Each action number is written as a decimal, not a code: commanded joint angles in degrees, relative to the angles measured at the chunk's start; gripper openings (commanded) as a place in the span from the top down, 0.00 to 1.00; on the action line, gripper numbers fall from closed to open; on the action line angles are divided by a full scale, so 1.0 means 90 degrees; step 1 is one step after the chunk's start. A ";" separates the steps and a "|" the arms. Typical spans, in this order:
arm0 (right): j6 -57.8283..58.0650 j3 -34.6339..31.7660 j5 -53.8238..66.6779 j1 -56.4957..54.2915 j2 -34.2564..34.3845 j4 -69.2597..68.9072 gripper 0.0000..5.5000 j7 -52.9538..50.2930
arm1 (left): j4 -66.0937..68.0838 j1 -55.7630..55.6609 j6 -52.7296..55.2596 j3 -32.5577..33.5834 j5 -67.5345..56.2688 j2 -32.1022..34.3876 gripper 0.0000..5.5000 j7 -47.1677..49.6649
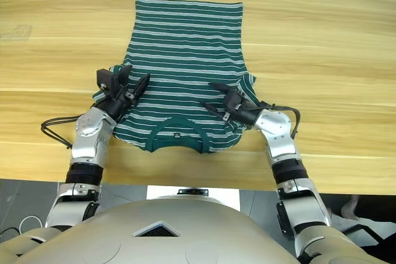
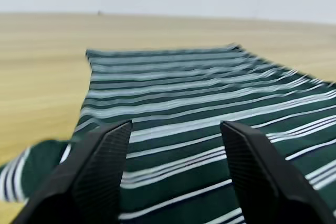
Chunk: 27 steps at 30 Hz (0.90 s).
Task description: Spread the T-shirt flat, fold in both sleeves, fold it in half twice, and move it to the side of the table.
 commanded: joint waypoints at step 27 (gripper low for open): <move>-0.0379 -0.0451 0.1670 0.0848 0.0036 -0.1850 0.52 0.0186 | -0.0518 0.0921 -0.0811 0.0671 -0.1021 -0.0670 0.44 -0.1064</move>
